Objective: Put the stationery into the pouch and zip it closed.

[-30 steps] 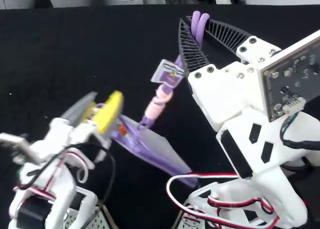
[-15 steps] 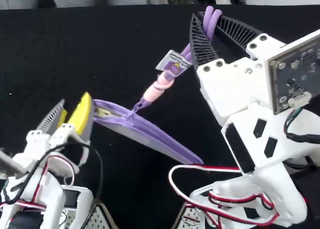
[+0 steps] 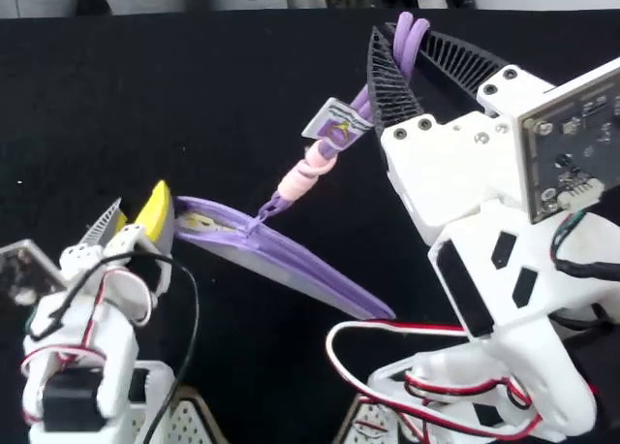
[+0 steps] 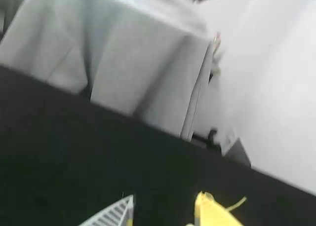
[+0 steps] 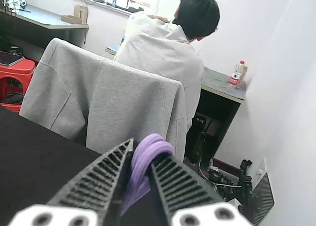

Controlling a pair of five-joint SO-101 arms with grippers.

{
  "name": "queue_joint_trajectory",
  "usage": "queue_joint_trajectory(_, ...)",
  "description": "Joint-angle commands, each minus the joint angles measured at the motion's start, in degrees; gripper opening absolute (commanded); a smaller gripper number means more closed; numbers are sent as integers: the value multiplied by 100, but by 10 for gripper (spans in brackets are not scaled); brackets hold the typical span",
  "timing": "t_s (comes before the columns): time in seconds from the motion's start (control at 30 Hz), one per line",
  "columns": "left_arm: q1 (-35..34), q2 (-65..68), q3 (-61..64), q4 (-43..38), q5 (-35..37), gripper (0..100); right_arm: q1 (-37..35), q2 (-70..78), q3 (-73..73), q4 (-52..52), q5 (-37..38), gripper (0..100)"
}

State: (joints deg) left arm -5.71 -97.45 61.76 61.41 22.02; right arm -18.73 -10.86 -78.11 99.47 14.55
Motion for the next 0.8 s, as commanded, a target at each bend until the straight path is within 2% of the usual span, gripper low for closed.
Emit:
queue_joint_trajectory(0.0,136,9,365,-352,-44,198,97,-92,-154,141,-18,11)
queue_joint_trajectory(0.1,523,9,426,-325,-53,180,97,-92,-154,141,-18,11)
queue_joint_trajectory(0.27,831,9,382,-325,-149,23,97,-92,-154,141,-9,11)
queue_joint_trajectory(0.33,927,9,374,-325,-360,50,97,-92,-163,132,-9,11)
queue_joint_trajectory(0.43,1033,9,233,-334,-404,37,97,-92,-163,132,-9,11)
queue_joint_trajectory(0.6,1288,9,-778,-334,-413,28,97,-75,-163,132,-9,11)
queue_joint_trajectory(0.77,2062,18,-1675,-325,-413,28,97,-66,-163,132,-9,11)
